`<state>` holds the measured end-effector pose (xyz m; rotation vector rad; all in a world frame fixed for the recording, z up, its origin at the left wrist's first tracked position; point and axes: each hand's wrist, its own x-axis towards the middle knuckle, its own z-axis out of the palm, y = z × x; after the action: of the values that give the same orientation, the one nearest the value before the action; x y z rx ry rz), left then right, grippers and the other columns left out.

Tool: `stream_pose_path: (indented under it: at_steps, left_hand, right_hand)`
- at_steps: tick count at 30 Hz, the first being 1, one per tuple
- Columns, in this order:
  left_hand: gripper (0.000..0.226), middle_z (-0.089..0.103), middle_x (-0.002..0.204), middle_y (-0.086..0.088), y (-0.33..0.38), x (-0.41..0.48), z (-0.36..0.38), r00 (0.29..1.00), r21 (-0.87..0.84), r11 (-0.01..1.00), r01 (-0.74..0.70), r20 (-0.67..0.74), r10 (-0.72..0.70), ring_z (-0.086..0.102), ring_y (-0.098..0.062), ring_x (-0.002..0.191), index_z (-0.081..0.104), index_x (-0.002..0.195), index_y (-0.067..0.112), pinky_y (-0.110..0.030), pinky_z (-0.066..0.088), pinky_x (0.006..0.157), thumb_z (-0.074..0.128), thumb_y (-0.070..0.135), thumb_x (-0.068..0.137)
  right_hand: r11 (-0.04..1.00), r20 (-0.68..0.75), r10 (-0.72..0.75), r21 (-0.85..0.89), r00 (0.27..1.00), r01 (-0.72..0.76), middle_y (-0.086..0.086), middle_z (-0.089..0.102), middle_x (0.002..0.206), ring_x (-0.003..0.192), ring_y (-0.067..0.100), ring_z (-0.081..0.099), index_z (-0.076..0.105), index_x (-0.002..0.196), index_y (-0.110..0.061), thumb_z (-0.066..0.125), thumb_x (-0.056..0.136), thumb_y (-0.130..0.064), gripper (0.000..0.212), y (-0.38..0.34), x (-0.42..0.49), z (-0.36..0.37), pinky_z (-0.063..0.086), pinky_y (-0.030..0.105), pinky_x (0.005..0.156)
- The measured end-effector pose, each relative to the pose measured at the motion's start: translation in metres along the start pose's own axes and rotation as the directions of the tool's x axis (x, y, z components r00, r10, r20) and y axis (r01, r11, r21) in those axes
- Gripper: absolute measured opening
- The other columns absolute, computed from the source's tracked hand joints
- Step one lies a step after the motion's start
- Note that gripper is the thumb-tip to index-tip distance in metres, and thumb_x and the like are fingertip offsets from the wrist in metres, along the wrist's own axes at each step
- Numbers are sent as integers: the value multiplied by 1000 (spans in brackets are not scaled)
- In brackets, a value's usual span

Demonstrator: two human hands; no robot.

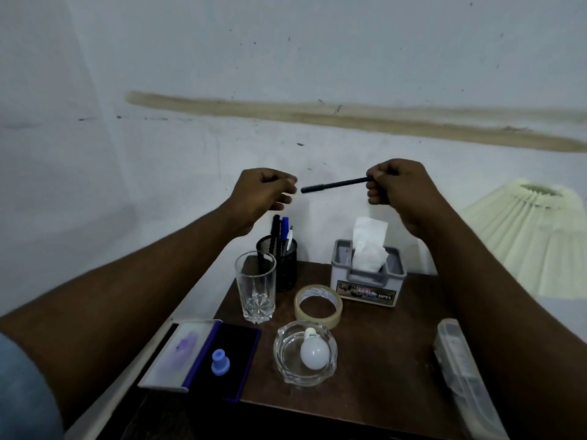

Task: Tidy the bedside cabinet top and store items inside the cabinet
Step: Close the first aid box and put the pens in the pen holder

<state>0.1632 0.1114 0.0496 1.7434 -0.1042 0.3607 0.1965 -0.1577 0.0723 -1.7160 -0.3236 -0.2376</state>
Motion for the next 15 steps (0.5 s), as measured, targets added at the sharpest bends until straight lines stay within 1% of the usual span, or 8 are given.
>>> stream_pose_path:
  at_steps: [2,4,6,8,10,11,13,15]
  left_hand:
    - [21,77,101,-16,10,-3,4,989,-120,990,76,136,-59,75,-26,86,75,108,5,-35,61,77,70,20,95]
    - [26,75,106,-22,15,-5,5,973,-232,964,129,220,-78,75,-29,90,73,110,1,-35,61,79,70,22,95]
    - [23,75,105,-23,18,-3,4,971,-312,941,132,230,-60,74,-29,93,74,108,2,-34,60,80,73,19,93]
    - [15,76,98,-18,18,-1,4,984,-343,934,103,172,-46,74,-27,90,76,102,4,-33,59,79,77,13,89]
    - [10,75,89,-9,18,0,2,995,-347,933,91,71,-70,72,-22,83,76,98,8,-31,59,76,78,10,88]
    - [11,74,87,-5,19,2,1,995,-361,927,98,27,-95,70,-19,81,76,98,11,-30,58,74,78,10,87]
    - [15,72,86,1,19,7,-3,989,-389,913,119,-39,-145,68,-15,80,77,103,15,-28,57,71,77,11,89]
    - [20,72,88,1,14,12,-9,982,-301,948,105,-121,-147,68,-14,79,76,109,15,-26,58,70,76,12,90]
  right_hand:
    - [991,21,42,124,999,-45,14,63,82,71,23,61,67,90,-3,48,101,0,22,3,-2,5,58,32,70]
    - [978,17,66,197,998,-68,16,63,84,72,23,62,66,93,0,47,102,1,21,8,-6,11,61,32,69]
    - [962,-8,107,254,994,-101,18,65,87,75,24,63,66,97,1,48,102,1,19,12,-12,19,62,34,73]
    - [952,-6,142,275,990,-135,18,66,88,76,25,63,66,100,0,49,101,0,17,16,-22,33,62,36,73]
    - [967,60,145,203,988,-154,20,69,89,74,25,63,66,101,-2,52,98,1,15,21,-37,52,59,35,69]
    - [987,109,118,100,987,-129,18,72,92,75,24,64,69,102,-4,54,97,0,16,25,-44,61,59,35,68]
    - [991,205,42,-134,978,-14,9,74,98,81,23,68,74,107,-12,59,96,-8,19,33,-55,77,61,38,73]
    - [975,191,10,-220,981,33,3,74,107,90,21,69,75,114,-15,60,95,-13,24,37,-54,87,61,41,84]
